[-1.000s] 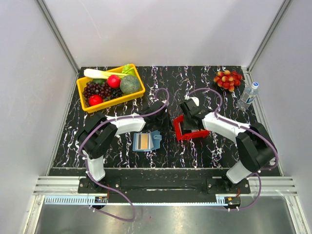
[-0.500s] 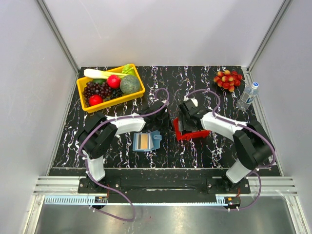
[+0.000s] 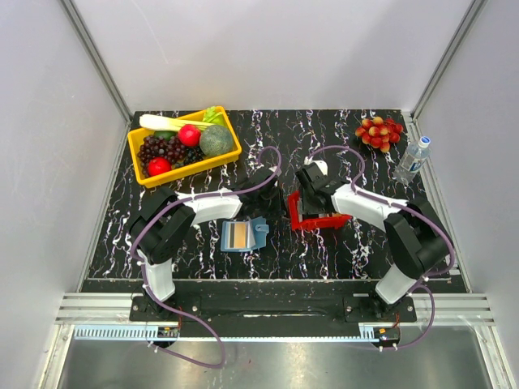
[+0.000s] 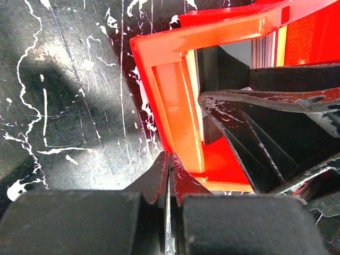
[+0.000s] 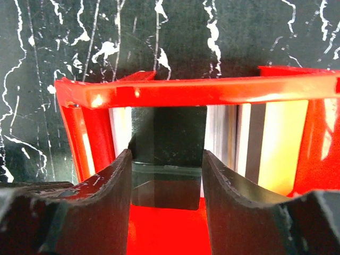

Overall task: Put the credit cards into the card holder
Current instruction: Pick up the credit card from the storage box.

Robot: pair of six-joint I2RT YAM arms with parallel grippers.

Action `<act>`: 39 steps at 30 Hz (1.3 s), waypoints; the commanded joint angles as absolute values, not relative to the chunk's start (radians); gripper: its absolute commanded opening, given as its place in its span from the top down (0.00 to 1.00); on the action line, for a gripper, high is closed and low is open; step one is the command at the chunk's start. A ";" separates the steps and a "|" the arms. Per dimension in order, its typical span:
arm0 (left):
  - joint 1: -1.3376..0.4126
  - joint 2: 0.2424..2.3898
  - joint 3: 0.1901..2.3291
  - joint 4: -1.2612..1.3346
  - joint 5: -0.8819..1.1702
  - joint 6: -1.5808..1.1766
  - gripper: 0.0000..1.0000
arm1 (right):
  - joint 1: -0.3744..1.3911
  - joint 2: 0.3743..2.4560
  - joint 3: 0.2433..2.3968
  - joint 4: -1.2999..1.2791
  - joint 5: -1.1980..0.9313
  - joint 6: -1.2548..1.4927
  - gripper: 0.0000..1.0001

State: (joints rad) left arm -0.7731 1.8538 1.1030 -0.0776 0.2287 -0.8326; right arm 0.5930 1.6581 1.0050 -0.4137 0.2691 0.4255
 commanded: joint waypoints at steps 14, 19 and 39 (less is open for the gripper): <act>-0.776 1.806 1.095 -0.040 0.247 -0.833 1.00 | 0.581 1.565 0.991 -0.420 0.301 0.431 0.37; -0.776 1.809 1.098 -0.038 0.250 -0.834 1.00 | 0.580 1.623 1.012 -0.414 0.276 0.449 0.17; -0.773 1.810 1.103 -0.054 0.250 -0.822 1.00 | 0.534 1.519 0.965 -0.394 0.270 0.431 0.52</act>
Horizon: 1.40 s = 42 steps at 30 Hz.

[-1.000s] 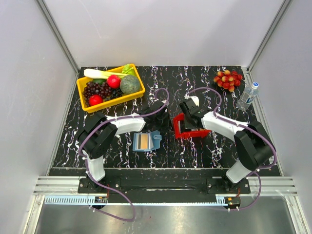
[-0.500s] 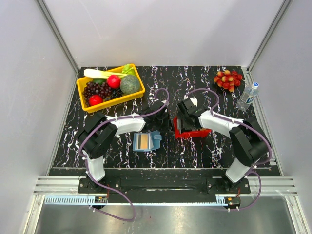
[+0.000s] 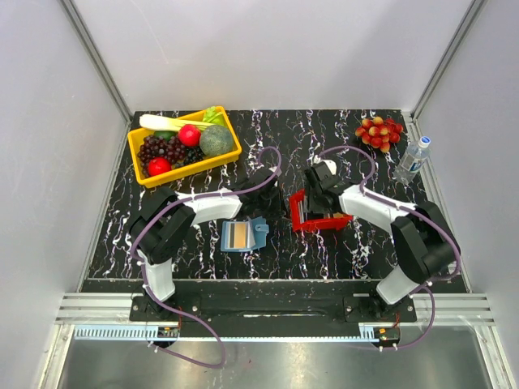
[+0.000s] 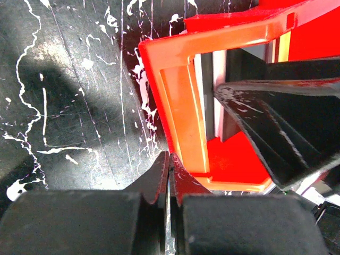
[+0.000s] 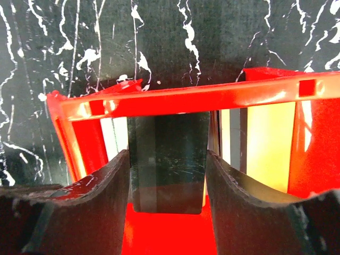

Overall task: Put the credit cards into the card holder
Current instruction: Pick up the credit card from the storage box.

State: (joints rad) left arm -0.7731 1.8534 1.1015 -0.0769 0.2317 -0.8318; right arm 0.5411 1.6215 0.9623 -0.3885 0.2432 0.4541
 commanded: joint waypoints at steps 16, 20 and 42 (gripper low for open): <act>-0.776 1.806 1.112 -0.060 0.256 -0.810 1.00 | 0.509 1.520 0.973 -0.407 0.203 0.385 0.47; -0.773 1.804 1.109 -0.057 0.255 -0.816 1.00 | 0.456 1.503 0.942 -0.351 0.071 0.400 0.47; -0.775 1.784 1.091 -0.014 0.267 -0.819 1.00 | 0.387 1.572 0.874 -0.158 -0.377 0.452 0.39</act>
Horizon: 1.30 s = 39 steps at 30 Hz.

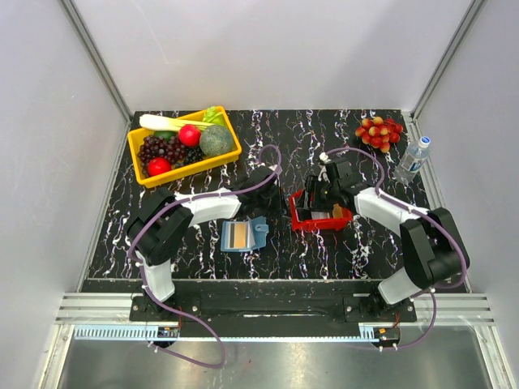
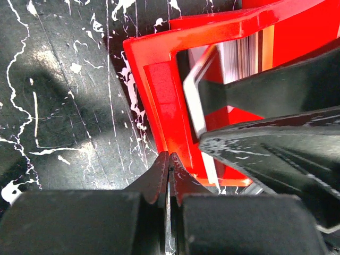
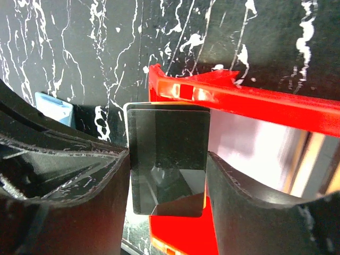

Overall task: Put the credit cards into the card holder
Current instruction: Pick up the credit card from the storage box.

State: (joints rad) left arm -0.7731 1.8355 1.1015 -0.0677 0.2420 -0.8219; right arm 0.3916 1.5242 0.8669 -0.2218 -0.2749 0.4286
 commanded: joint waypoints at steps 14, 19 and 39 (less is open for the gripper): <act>-0.775 1.781 1.075 -0.005 0.268 -0.825 1.00 | 0.387 1.546 0.870 -0.160 -0.319 0.463 0.30; -0.776 1.781 1.074 -0.006 0.267 -0.825 1.00 | 0.385 1.516 0.864 -0.160 -0.314 0.460 0.31; -0.775 1.782 1.075 -0.005 0.273 -0.827 1.00 | 0.385 1.528 0.913 -0.259 -0.213 0.448 0.24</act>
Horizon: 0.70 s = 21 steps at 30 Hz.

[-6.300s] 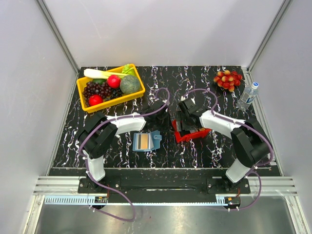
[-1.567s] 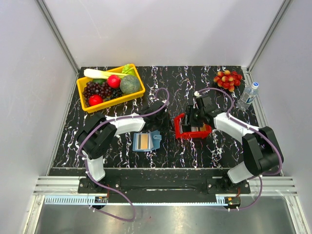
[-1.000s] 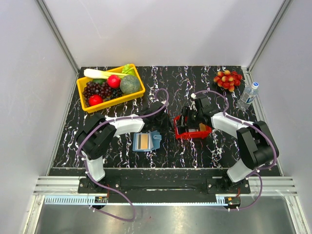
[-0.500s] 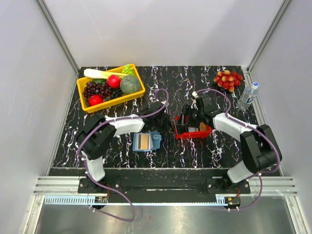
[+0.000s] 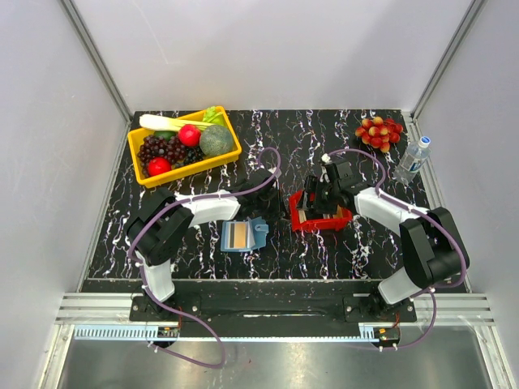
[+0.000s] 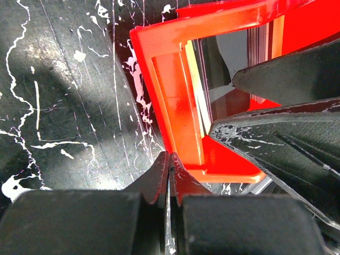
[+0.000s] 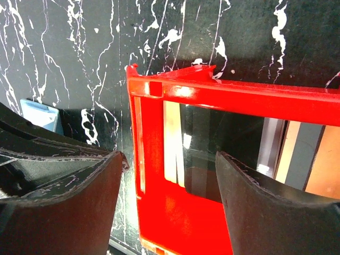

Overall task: Put the credit cards into the card holder
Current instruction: Pick up the credit card from the storage box.

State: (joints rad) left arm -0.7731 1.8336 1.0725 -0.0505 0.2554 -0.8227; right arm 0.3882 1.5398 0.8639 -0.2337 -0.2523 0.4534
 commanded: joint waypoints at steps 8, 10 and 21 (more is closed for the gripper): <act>-0.776 1.784 1.077 -0.005 0.273 -0.825 1.00 | 0.385 1.480 0.927 -0.328 0.020 0.427 0.20; -0.775 1.786 1.080 -0.005 0.275 -0.825 1.00 | 0.385 1.499 0.939 -0.337 0.029 0.402 0.19; -0.775 1.795 1.092 -0.009 0.279 -0.818 1.00 | 0.390 1.631 0.997 -0.382 0.068 0.370 0.17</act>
